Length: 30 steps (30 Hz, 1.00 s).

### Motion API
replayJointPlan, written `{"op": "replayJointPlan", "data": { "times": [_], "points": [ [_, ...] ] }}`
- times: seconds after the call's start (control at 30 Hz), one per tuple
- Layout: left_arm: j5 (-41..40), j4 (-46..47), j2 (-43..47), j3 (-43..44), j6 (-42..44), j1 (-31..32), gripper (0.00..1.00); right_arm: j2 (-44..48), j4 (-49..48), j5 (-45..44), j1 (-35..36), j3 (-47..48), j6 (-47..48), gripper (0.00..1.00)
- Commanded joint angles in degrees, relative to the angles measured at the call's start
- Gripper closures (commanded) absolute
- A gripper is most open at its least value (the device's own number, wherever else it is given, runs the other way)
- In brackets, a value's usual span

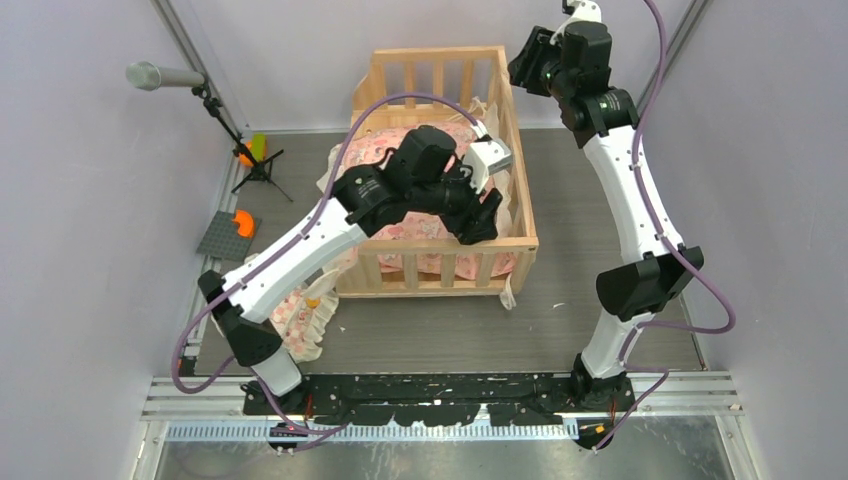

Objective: Set up the pet bed
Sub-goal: Adjust the mattress on the bed frame.

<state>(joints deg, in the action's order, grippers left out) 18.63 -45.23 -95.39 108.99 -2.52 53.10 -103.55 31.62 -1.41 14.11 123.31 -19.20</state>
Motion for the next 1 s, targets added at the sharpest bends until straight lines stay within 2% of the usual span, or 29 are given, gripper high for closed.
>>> {"op": "replayJointPlan", "data": {
  "times": [0.0, 0.07, 0.2, 0.27, 0.4, 0.57, 0.67, 0.77, 0.87, 0.97],
  "points": [
    [0.6, -1.09, 7.1, 2.7, 0.02, 0.42, 0.4, 4.35, -1.12, -6.38, -0.23, -0.68, 2.27, 0.47],
    [-2.68, -0.92, 9.53, 2.8, -0.14, 0.42, 0.37, 5.52, -1.09, -7.37, -0.22, -1.42, 2.47, 0.47],
    [-14.81, -1.91, 13.37, 2.4, -2.04, 0.42, 0.32, 9.75, 0.99, -9.38, -0.23, -5.32, 2.03, 0.46],
    [-20.45, -2.8, 15.59, 0.91, -3.25, 0.42, 0.31, 12.28, 4.06, -10.28, -0.23, -7.66, 1.66, 0.43],
    [-25.4, -4.28, 21.19, -5.25, -6.39, 0.42, 0.26, 17.18, 12.25, -8.21, -0.23, -12.62, 1.43, 0.32],
    [-25.97, -5.6, 31.05, -13.23, -11.3, 0.42, 0.25, 23.57, 18.82, 3.98, -0.24, -20.25, -0.22, 0.24],
    [-24.86, -5.48, 37.69, -20.38, -14.8, 0.45, 0.27, 28.07, 18.21, 9.14, -0.16, -26.05, -2.82, 0.24],
    [-19.66, -5.01, 42.47, -26.91, -17.64, 1.19, 0.35, 29.73, 17.65, 13.53, -0.02, -29.84, -4.68, 0.24],
    [-17.36, -5.93, 45.0, -30.24, -20.93, 5.29, 0.41, 28.41, 21.08, 13.3, 1.21, -29.18, -3.51, 0.24],
    [-23.19, -5.16, 48.0, -36.28, -24.15, 11.11, 0.42, 29.17, 21.98, 10.63, 1.86, -30.15, -2.62, 0.24]
  ]
}}
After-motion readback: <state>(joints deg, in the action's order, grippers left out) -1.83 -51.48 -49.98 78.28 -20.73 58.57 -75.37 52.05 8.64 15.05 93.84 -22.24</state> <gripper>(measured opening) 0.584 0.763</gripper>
